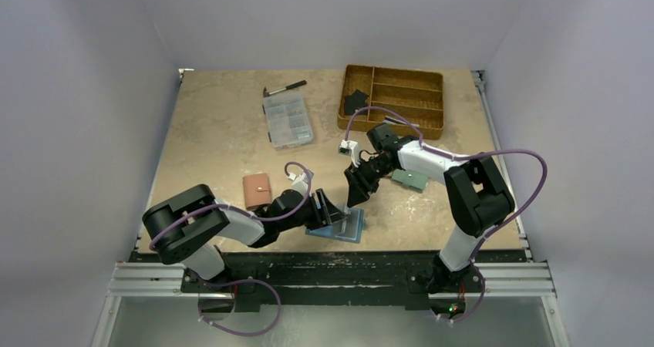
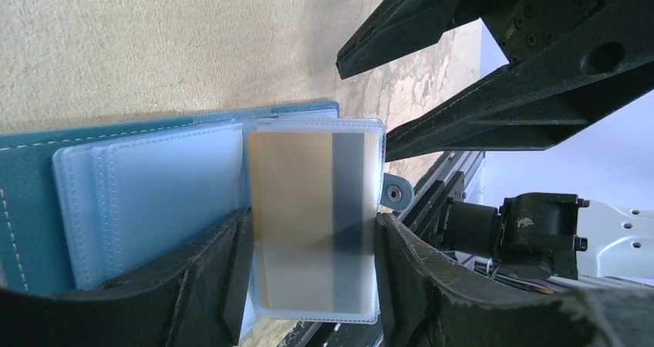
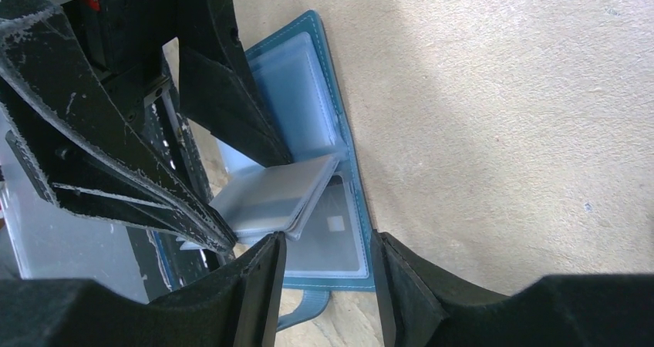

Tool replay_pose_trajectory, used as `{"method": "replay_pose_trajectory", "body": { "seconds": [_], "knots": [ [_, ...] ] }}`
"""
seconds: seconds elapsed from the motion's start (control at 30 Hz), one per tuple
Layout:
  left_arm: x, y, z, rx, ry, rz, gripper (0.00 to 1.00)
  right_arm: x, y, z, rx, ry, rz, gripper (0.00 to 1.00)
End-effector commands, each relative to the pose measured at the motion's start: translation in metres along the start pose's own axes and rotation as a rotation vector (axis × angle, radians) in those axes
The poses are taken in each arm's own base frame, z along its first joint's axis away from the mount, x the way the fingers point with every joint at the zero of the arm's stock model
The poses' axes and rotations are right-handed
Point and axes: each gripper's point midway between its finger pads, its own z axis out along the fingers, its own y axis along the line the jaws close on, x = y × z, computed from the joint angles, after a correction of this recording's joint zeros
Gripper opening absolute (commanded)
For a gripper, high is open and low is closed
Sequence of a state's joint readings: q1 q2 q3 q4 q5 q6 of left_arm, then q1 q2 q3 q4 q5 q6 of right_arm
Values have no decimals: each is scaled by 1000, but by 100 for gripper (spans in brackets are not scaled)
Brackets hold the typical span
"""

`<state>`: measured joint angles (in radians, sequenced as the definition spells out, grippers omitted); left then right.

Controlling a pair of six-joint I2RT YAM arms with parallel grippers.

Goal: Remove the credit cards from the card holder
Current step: Pick up the card holder from the center of the board.

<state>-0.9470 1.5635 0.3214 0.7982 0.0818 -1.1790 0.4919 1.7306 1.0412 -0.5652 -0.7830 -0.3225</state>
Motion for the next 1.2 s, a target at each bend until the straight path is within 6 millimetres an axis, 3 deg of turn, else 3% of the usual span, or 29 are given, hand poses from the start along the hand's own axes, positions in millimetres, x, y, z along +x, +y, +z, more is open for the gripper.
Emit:
{"method": "replay_pose_trajectory", "body": {
  "seconds": [0.0,0.13,1.17],
  "knots": [
    [11,3,1,-2,51,-3,41,1,-5,6,28,26,-24,52],
    [10,2,1,0,48,-4,46,3,-10,7,54,36,-22,52],
    [11,4,-4,32,54,-38,57,10,-19,9,96,65,-15,51]
  ]
}}
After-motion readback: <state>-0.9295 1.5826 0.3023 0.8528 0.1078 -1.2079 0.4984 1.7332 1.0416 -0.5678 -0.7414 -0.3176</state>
